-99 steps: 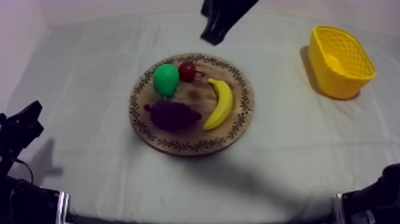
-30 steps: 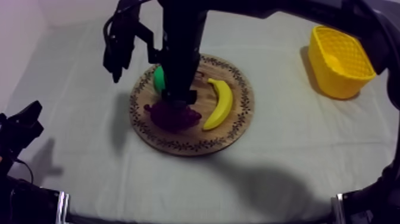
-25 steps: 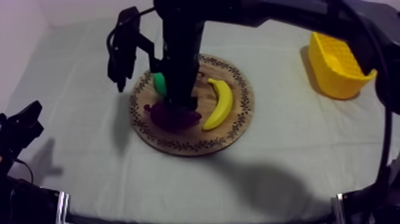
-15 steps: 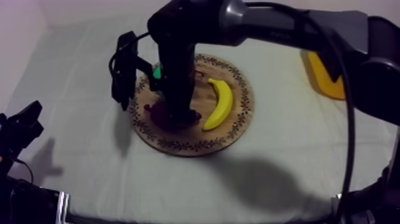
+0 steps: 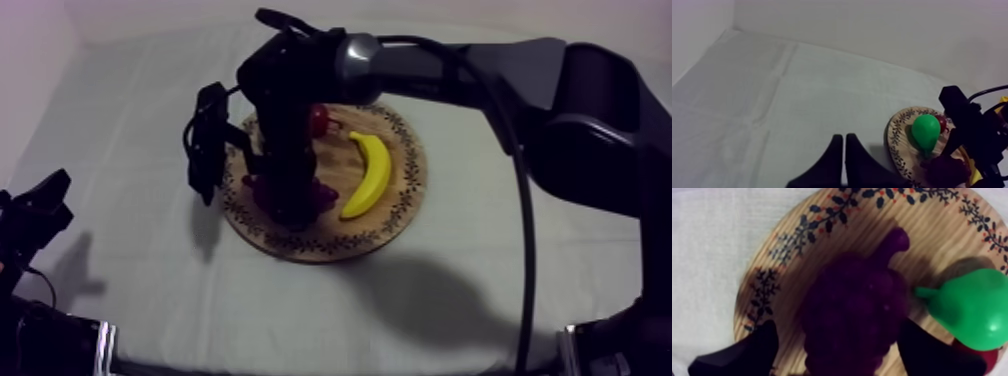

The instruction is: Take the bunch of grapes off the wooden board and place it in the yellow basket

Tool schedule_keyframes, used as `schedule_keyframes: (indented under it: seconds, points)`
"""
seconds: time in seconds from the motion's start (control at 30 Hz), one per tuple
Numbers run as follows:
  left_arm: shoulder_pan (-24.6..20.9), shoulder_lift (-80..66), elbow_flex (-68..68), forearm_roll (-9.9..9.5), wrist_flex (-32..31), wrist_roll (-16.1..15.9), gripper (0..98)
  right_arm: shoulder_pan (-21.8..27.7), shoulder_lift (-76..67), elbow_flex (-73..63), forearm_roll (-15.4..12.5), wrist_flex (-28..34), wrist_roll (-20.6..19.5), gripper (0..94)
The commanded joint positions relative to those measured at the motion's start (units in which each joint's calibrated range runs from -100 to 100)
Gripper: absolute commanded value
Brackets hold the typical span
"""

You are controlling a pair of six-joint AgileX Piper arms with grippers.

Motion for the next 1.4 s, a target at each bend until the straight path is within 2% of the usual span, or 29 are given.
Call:
schedule_keyframes:
  seconds: [0.0,0.2,0.33,0.77,1.07,1.37]
  points:
    - [0.0,0.0,0.0,-0.04,0.0,0.0,0.1,0.2,0.6,-0.4,0.1,-0.6,-0.2,58.9]
    - [0.0,0.0,0.0,-0.04,0.0,0.0,0.1,0.6,1.4,-0.9,0.2,-2.4,-0.3,38.5]
    - [0.0,0.0,0.0,-0.04,0.0,0.0,0.1,0.8,-0.6,1.0,0.2,-3.1,0.2,32.5]
    - [0.0,0.0,0.0,-0.04,0.0,0.0,0.1,3.6,-21.2,14.1,2.0,-6.2,1.5,31.7]
    - [0.0,0.0,0.0,-0.04,0.0,0.0,0.1,8.7,-34.6,21.3,5.7,-14.2,-1.7,32.7]
    - [0.0,0.0,0.0,-0.04,0.0,0.0,0.1,16.6,-42.7,23.5,8.7,-19.3,-6.3,33.0]
